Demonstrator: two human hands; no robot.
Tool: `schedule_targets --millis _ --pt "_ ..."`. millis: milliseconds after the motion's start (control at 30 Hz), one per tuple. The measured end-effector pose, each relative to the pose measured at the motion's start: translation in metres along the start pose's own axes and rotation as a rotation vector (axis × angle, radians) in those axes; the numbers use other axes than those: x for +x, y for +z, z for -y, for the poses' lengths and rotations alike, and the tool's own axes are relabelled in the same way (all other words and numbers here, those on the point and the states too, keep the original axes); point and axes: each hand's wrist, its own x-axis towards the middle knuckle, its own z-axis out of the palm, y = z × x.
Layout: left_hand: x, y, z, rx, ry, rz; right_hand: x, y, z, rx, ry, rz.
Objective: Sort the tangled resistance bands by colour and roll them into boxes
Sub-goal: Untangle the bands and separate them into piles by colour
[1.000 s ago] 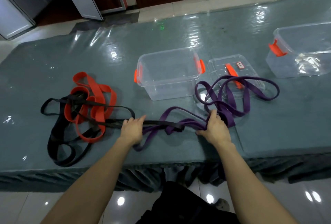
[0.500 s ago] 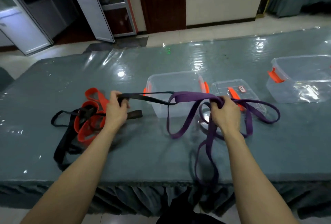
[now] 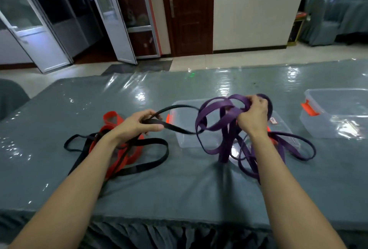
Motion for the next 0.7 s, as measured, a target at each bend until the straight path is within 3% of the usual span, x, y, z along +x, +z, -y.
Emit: schedule_targets --millis 167,233,300,433,500,600,700 --pt "0.008 0.048 -0.002 -0.009 0.042 -0.13 -0.033 0.003 -0.042 -0.715 0.235 0.598" --pt "0.01 0.06 0.003 0.004 0.026 -0.11 -0.046 0.001 -0.054 -0.845 0.357 0.821" --pt "0.013 0.066 0.009 0.02 0.011 -0.126 -0.053 0.004 -0.064 -0.842 0.396 0.79" --pt "0.015 0.069 0.019 0.069 0.01 -0.191 -0.064 0.021 -0.068 -0.702 0.234 0.259" --pt "0.012 0.066 0.016 0.07 0.037 -0.215 -0.068 0.035 -0.06 -0.564 0.092 0.175" --pt "0.004 0.053 -0.002 0.048 0.129 -0.212 -0.07 0.061 -0.049 -0.362 -0.042 0.41" --pt "-0.005 0.03 -0.027 -0.025 0.193 -0.201 -0.067 0.086 -0.036 -0.322 -0.123 0.708"
